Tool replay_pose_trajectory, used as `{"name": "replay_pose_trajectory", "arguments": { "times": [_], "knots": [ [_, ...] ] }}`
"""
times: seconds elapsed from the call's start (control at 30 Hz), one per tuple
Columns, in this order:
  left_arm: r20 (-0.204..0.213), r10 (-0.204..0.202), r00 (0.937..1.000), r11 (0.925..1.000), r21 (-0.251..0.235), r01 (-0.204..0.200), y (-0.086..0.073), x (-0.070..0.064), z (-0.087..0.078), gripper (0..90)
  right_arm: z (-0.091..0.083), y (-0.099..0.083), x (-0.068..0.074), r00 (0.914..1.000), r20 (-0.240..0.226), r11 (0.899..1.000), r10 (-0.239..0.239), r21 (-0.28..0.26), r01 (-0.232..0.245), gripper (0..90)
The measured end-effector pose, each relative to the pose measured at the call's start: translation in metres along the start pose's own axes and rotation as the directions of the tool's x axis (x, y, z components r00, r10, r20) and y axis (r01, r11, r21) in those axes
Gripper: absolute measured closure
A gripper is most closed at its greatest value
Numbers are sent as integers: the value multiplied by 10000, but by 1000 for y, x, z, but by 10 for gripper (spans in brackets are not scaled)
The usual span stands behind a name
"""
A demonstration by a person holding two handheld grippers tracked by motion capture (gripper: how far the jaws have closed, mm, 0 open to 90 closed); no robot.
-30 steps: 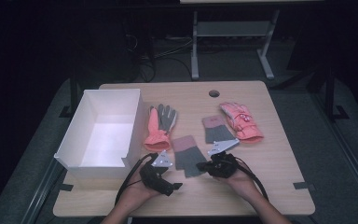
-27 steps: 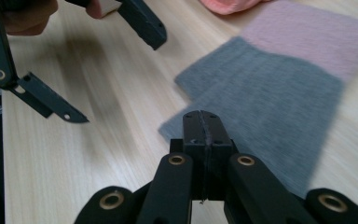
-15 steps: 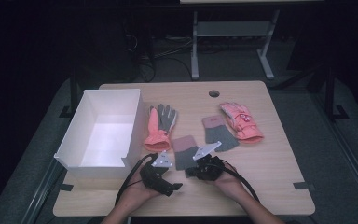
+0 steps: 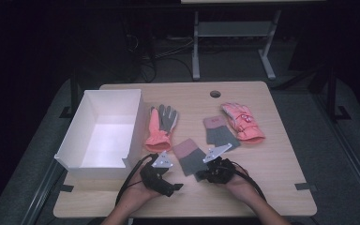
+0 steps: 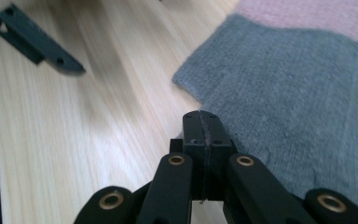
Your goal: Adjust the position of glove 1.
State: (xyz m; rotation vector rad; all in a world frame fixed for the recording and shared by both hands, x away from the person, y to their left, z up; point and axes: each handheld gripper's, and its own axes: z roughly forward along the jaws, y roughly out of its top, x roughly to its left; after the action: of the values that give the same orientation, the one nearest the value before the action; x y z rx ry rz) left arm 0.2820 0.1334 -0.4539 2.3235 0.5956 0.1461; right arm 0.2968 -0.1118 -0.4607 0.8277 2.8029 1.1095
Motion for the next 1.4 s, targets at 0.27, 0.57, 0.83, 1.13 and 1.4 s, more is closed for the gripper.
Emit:
{"name": "replay_pose_trajectory", "arguments": {
  "times": [0.27, 0.57, 0.83, 1.13, 1.4],
  "knots": [
    [90, -111, 9999, 9999, -90, 112, 0, 0, 0, 137, -19, -17, -5, 9994, 325, 9997, 92, 218, -99, 900],
    [32, -68, 10000, 9999, -82, 68, 1, -1, -1, 141, -44, -43, -14, 9975, 544, 9987, 445, 208, -457, 900],
    [55, 117, 9999, 9999, -64, -117, 4, -1, -1, 193, -68, -66, -22, 9936, 779, 9966, 817, -4, -820, 900],
    [380, 476, 9981, 9981, -399, -461, 37, 11, 3, 690, -72, -61, -21, 9944, 706, 9968, 792, -202, -780, 900],
    [490, 908, 9947, 9958, 26, -910, 71, 23, 24, 897, -74, -63, -20, 9945, 707, 9967, 778, -294, -758, 900]
  ]
}}
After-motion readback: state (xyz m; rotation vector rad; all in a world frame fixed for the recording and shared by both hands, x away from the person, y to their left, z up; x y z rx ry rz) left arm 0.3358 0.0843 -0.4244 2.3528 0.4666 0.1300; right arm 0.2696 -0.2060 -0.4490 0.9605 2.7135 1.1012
